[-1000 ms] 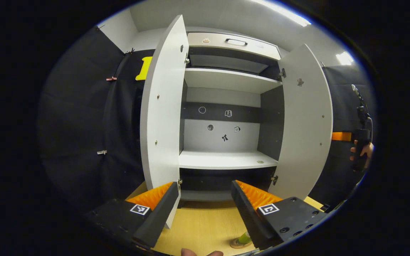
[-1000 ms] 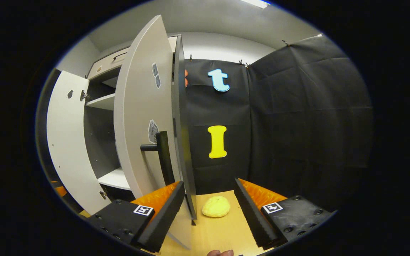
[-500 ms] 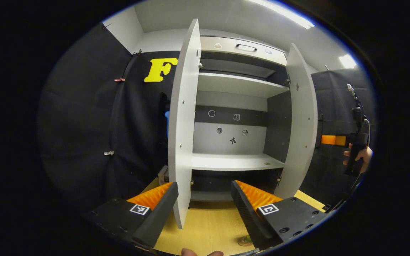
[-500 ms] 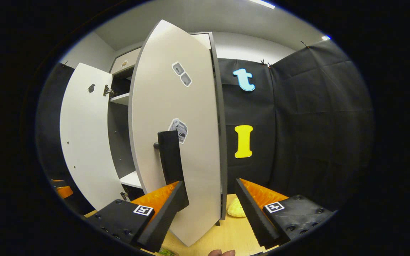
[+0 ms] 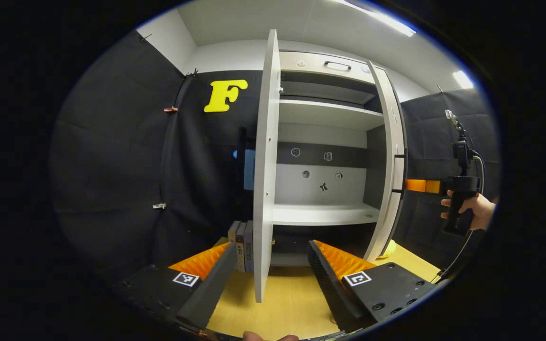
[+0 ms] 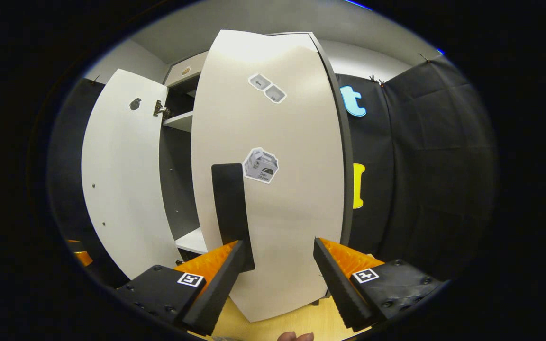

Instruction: Grasp the bottle in the cabinet with the left hand and place it on the coaster, then close the right door with the right hand and the left door with the left hand.

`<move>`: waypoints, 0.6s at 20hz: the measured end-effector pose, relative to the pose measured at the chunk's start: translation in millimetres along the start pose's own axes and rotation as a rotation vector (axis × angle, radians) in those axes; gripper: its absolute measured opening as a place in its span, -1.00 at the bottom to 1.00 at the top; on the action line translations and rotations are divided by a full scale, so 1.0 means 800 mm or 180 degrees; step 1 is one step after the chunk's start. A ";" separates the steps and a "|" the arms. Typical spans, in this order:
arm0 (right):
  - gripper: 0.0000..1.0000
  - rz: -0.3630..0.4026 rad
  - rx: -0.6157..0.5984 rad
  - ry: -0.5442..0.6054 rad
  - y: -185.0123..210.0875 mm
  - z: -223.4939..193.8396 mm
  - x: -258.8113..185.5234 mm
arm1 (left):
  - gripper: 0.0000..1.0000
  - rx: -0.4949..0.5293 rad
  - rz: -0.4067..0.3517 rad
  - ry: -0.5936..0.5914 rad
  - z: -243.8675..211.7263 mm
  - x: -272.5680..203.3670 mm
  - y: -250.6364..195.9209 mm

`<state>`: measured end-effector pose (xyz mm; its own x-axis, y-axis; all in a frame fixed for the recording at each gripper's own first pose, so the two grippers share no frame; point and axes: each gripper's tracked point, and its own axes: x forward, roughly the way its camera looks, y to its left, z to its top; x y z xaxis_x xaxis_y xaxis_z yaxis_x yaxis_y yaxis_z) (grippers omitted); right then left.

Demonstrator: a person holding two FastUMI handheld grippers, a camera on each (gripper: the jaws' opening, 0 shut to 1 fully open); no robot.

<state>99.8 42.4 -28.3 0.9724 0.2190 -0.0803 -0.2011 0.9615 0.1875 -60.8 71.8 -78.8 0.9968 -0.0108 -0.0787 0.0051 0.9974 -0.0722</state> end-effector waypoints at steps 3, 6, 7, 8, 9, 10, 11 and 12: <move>0.95 0.0010 -0.0052 -0.0003 0.011 -0.001 0.017 | 0.90 -0.0016 0.0035 0.0008 -0.001 -0.001 0.010; 0.95 -0.0017 -0.0119 -0.0004 0.021 -0.001 0.034 | 0.90 -0.0046 0.0096 0.0006 0.002 0.003 0.023; 0.95 -0.0032 -0.0133 0.0002 0.023 -0.001 0.039 | 0.90 -0.0058 0.0114 0.0002 0.002 0.003 0.028; 0.94 -0.0046 -0.0140 0.0004 0.026 -0.001 0.044 | 0.90 -0.0067 0.0125 -0.0006 0.003 0.005 0.031; 0.95 -0.0058 -0.0145 0.0008 0.028 -0.001 0.048 | 0.90 -0.0074 0.0130 -0.0010 0.003 0.005 0.034; 0.95 -0.0068 -0.0150 0.0009 0.029 -0.001 0.053 | 0.90 -0.0074 0.0129 -0.0010 0.004 0.005 0.037; 0.95 -0.0070 -0.0152 0.0008 0.033 -0.001 0.059 | 0.90 -0.0071 0.0141 -0.0008 0.003 0.002 0.037; 0.95 -0.0079 -0.0154 0.0010 0.035 -0.002 0.063 | 0.89 -0.0066 0.0155 0.0001 0.003 0.002 0.038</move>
<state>142.7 80.2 -28.6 0.9768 0.1955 -0.0872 -0.1826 0.9735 0.1379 -58.6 102.5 -78.4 0.9958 0.0377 -0.0830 -0.0451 0.9950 -0.0889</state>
